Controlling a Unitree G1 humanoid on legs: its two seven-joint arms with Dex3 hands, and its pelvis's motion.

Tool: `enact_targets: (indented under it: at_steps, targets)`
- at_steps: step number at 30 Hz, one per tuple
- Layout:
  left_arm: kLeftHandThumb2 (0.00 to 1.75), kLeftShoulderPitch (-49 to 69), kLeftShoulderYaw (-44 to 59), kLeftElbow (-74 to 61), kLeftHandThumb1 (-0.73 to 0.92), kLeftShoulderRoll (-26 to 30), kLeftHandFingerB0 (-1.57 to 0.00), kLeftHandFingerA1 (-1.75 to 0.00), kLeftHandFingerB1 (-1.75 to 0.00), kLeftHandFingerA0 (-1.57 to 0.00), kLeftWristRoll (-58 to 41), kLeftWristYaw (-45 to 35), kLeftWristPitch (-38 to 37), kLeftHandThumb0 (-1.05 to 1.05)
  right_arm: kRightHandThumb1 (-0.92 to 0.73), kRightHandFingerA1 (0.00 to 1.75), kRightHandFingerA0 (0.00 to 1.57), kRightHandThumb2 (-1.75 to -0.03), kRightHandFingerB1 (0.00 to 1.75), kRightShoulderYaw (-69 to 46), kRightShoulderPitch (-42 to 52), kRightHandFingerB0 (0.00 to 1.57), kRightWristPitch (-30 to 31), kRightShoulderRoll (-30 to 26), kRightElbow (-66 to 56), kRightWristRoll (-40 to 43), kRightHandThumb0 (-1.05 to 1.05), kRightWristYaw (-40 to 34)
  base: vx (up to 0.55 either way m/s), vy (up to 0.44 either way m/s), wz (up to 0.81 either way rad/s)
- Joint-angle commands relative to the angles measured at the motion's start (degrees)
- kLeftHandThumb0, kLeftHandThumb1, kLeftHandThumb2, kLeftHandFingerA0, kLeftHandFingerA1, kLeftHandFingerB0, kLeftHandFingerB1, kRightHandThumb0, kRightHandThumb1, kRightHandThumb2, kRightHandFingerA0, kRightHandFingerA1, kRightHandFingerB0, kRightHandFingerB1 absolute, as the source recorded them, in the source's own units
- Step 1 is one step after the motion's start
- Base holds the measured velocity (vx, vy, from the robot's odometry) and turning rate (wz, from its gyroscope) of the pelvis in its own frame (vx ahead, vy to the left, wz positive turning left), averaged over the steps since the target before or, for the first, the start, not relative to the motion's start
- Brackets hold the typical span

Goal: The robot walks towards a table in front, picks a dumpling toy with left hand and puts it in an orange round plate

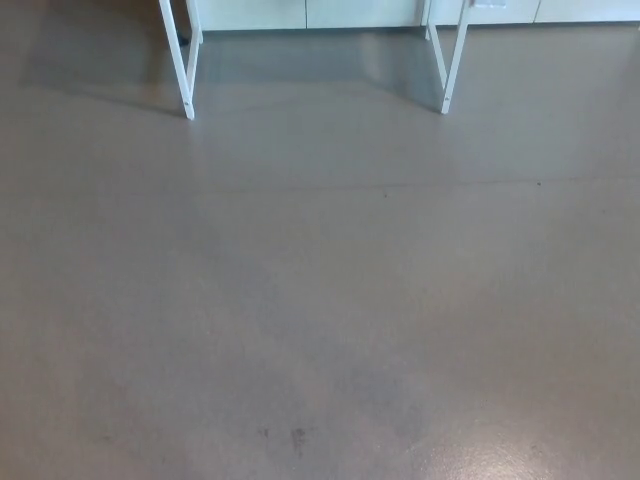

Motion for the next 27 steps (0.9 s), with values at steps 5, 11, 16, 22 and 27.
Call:
enact_targets:
  at_steps: [5, 11, 16, 22, 27]
  targets:
    - [0.6, 0.05, -1.06, 1.6, 0.68, 1.43, -0.2, -0.84, -0.29, -0.6, 1.78, 2.23, -4.5, -0.34, -0.57, 0.56, 0.65, -0.82, 0.45, -0.52, 0.39, 0.34, -2.91, -1.12, 0.97, -0.2, -0.51, -1.0, 0.0, 0.0, 0.0]
    - [0.61, -0.68, -1.46, 1.81, 0.69, 1.57, -0.2, -0.83, -0.29, -0.61, 1.98, 1.7, -4.03, -0.37, -0.57, 0.58, 0.69, -0.83, 0.46, -1.32, 0.47, 0.36, -3.36, -0.69, 0.97, 0.48, -0.51, -0.9, 0.0, 0.0, 0.0]
    - [0.6, -0.66, -1.64, 1.93, 0.68, 1.5, -0.21, -0.81, -0.29, -0.62, 2.07, 1.88, -4.4, -0.35, -0.57, 0.57, 0.7, -0.81, 0.45, -0.55, 0.34, 0.34, -3.14, -0.76, 0.97, -0.64, -0.51, -1.46, 0.03, -0.019, 0.02]
    - [0.61, -1.18, -1.78, 1.96, 0.69, 1.52, -0.2, -0.88, -0.3, -0.59, 2.31, 2.11, -4.34, -0.37, -0.57, 0.57, 0.71, -0.82, 0.45, -0.51, -0.47, 0.35, -2.99, -0.71, 1.1, -0.63, -0.51, -1.29, 0.0, -0.005, 0.11]
    - [0.6, -1.19, -0.9, 1.59, 0.69, 1.32, -0.21, -0.89, -0.29, -0.62, 1.53, 1.97, -5.03, -0.34, -0.57, 0.56, 0.7, -0.81, 0.45, -0.59, -1.03, 0.36, -2.86, -0.78, 1.37, -0.68, -0.52, -1.26, 0.06, 0.186, -0.11]
